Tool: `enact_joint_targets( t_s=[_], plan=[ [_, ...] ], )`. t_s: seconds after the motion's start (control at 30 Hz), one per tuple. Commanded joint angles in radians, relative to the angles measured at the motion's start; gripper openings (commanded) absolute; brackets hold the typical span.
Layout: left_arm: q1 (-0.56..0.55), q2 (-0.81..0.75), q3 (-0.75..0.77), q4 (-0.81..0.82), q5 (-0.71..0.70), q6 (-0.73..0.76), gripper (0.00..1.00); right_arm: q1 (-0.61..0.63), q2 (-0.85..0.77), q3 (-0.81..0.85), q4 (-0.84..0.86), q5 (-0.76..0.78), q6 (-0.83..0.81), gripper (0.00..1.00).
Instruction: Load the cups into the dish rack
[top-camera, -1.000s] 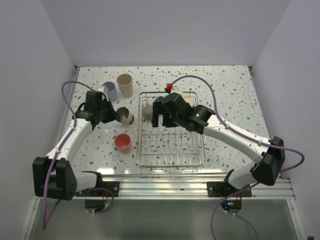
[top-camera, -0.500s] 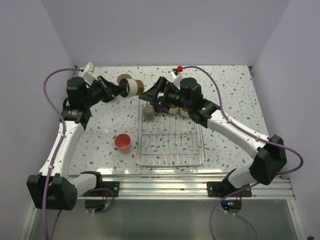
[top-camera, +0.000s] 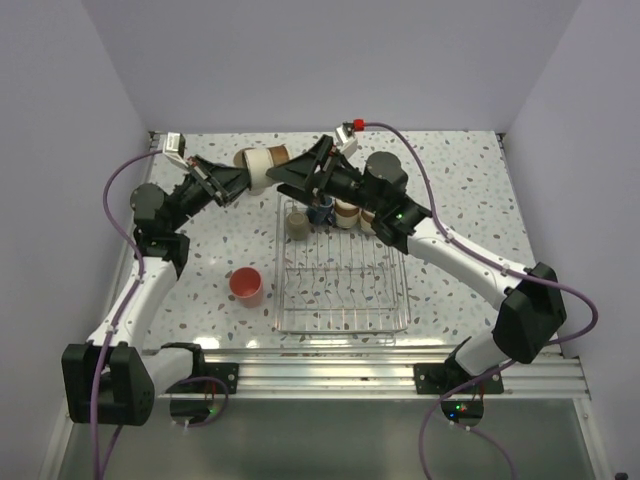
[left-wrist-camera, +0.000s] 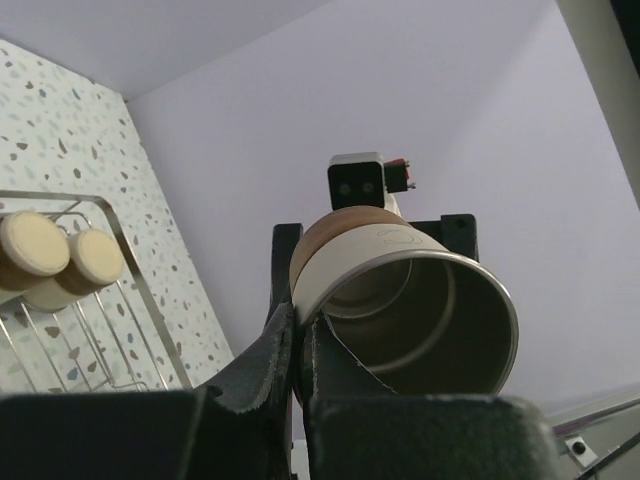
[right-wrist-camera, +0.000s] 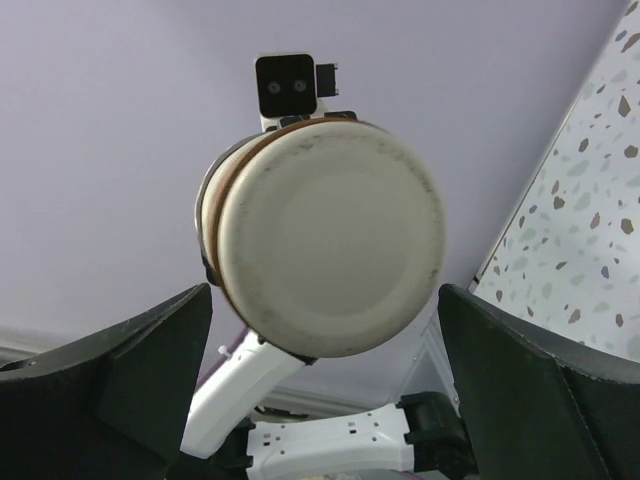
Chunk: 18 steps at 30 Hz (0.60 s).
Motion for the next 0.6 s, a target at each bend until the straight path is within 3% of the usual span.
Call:
enact_joint_targets(
  t_s=[0.0,0.57],
  plan=[
    [0.002,-0.028,-0.006,0.189,0.028,-0.121,0.00,-0.010,-0.010,0.011,0.080,-0.027,0.031,0.99],
    [-0.029,-0.028,-0.008,0.099,-0.021,-0.091,0.00,-0.056,0.052,0.104,0.147,-0.067,0.075,0.98]
  ],
)
